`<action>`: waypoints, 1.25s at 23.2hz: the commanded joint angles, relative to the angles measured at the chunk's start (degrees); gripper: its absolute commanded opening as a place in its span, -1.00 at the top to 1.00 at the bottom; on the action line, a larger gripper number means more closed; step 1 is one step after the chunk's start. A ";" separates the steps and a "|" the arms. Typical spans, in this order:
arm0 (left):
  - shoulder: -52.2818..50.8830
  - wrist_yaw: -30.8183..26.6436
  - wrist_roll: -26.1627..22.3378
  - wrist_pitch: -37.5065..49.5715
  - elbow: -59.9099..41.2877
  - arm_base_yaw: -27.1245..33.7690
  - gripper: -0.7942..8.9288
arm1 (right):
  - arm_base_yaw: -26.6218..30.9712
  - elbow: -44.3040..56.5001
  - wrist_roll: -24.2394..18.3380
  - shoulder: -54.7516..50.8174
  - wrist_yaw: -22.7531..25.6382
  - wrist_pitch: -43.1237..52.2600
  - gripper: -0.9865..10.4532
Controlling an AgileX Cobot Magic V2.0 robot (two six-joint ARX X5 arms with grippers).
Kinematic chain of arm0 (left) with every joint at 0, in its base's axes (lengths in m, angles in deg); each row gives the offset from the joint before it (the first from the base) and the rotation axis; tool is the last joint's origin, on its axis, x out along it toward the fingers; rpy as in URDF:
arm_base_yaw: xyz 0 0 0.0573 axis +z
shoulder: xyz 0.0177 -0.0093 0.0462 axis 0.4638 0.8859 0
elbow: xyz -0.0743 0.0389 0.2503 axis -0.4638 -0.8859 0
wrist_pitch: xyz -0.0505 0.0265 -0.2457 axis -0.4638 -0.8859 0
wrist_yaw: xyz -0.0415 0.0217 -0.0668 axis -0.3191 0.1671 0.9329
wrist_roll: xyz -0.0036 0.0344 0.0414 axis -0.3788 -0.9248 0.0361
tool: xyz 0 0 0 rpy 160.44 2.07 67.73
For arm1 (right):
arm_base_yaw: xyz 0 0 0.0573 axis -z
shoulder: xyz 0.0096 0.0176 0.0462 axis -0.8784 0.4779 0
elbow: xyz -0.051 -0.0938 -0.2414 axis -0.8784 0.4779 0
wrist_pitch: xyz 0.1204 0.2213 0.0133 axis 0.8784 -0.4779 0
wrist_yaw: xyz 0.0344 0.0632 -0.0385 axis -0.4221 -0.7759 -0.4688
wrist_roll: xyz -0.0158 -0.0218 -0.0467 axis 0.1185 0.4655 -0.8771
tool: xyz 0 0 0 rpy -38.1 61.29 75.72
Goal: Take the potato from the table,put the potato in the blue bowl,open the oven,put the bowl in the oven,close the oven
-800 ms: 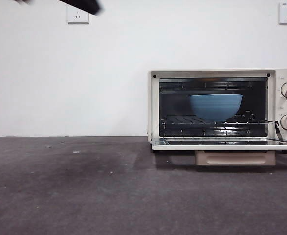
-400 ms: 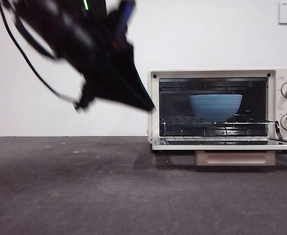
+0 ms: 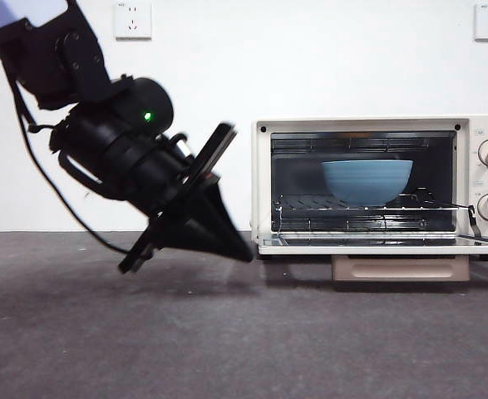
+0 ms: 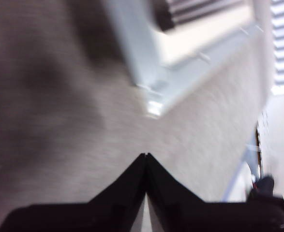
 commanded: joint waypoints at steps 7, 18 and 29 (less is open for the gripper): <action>1.14 -1.14 10.40 5.40 -0.39 1.31 0.85 | -0.04 8.26 3.61 -6.82 -4.92 1.07 0.85; 3.41 -1.55 14.25 7.30 -0.39 0.79 0.85 | -0.02 8.26 2.45 -6.80 -7.23 3.56 0.85; 3.78 -2.08 15.91 9.46 -0.37 -1.22 0.85 | -0.02 8.26 2.60 -6.80 -7.23 3.74 0.85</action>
